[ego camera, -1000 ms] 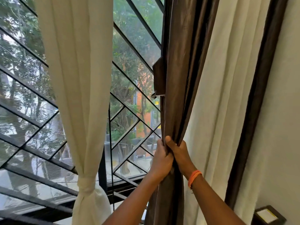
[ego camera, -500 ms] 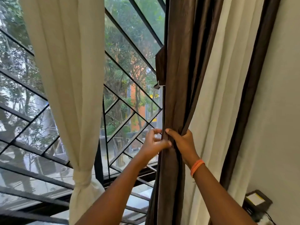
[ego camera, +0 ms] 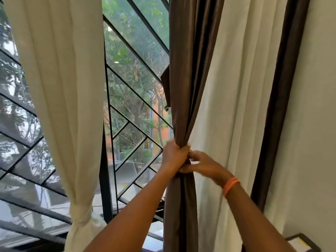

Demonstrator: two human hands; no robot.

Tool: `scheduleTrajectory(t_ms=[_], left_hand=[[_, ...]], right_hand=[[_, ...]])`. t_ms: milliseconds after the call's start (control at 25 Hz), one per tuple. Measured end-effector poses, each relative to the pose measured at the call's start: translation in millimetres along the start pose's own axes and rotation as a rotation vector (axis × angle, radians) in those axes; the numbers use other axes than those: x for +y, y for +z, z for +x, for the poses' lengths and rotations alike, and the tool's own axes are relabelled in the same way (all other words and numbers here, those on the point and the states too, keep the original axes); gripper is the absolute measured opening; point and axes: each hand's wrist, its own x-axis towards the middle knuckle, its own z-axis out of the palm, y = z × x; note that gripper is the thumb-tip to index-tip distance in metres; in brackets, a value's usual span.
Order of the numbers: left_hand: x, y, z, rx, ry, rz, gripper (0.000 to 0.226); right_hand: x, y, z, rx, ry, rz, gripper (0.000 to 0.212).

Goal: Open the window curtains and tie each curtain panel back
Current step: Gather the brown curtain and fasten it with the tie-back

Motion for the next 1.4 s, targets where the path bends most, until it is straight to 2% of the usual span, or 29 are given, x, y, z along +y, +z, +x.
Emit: scheduleTrajectory(t_ms=[40, 80, 160, 200, 240, 320, 400, 440, 560, 680, 760, 920, 1000, 1080, 1200, 1280, 1400], left_hand=[[1.0, -1.8, -1.8, -0.041, -0.011, -0.07, 0.011], [1.7, -2.4, -3.3, -0.082, -0.002, -0.098, 0.013], [1.5, -1.5, -7.0, -0.149, 0.031, -0.109, 0.011], [1.6, -0.1, -10.5, -0.176, 0.039, -0.13, 0.007], [3.5, 0.6, -12.8, -0.184, 0.042, -0.128, 0.012], [5.3, 3.3, -14.5, -0.184, 0.044, -0.119, 0.021], [6.4, 3.9, -15.9, -0.184, 0.039, -0.108, 0.019], [7.4, 3.2, -16.7, -0.178, 0.032, -0.115, 0.017], [4.3, -1.7, -18.1, -0.163, 0.012, -0.121, 0.011], [-0.5, -10.4, -16.0, -0.15, 0.01, -0.134, 0.013], [-2.8, -15.3, -14.6, -0.132, -0.006, -0.144, 0.013], [-4.4, -19.1, -16.3, -0.071, 0.019, -0.077, 0.012], [-2.0, -19.0, -17.4, -0.11, 0.01, -0.119, 0.011], [4.1, -14.6, -22.7, -0.191, -0.006, -0.14, 0.012], [12.2, -8.1, -32.6, -0.24, -0.003, -0.125, 0.014], [10.7, -9.6, -33.9, -0.211, 0.003, -0.115, 0.013], [4.9, -18.6, -29.0, -0.151, 0.007, -0.118, 0.013]], right_hand=[[-4.1, -13.9, -0.1, -0.004, 0.035, 0.144, 0.031], [-9.7, -26.7, 3.8, 0.062, 0.08, 0.255, 0.024], [-11.9, -35.8, 20.7, 0.297, 0.138, 0.383, 0.028], [-14.2, -38.0, 33.7, 0.361, 0.157, 0.508, 0.031], [-22.7, -39.0, 46.2, 0.329, 0.172, 0.623, 0.034], [-47.2, -39.9, 67.4, 0.027, 0.124, 0.882, 0.044], [-69.1, -42.4, 76.4, -0.217, 0.056, 1.004, 0.054], [-76.9, -43.5, 81.0, -0.264, 0.007, 1.028, 0.055], [-91.5, -44.9, 90.2, -0.201, -0.075, 1.138, 0.042], [-92.3, -48.9, 98.7, 0.015, -0.074, 1.126, 0.021], [-92.3, -49.5, 100.1, 0.167, -0.109, 1.048, 0.019], [-90.2, -54.5, 89.2, 0.681, -0.144, 0.684, 0.011], [-93.7, -59.5, 87.7, 0.834, -0.138, 0.555, 0.014], [-98.5, -65.8, 92.9, 0.764, -0.021, 0.598, 0.013], [-111.2, -64.9, 96.0, 0.478, 0.073, 0.928, 0.021], [-122.6, -66.3, 90.7, 0.503, 0.016, 0.945, 0.016], [-136.2, -74.6, 60.1, 0.726, -0.191, 0.82, 0.014]])
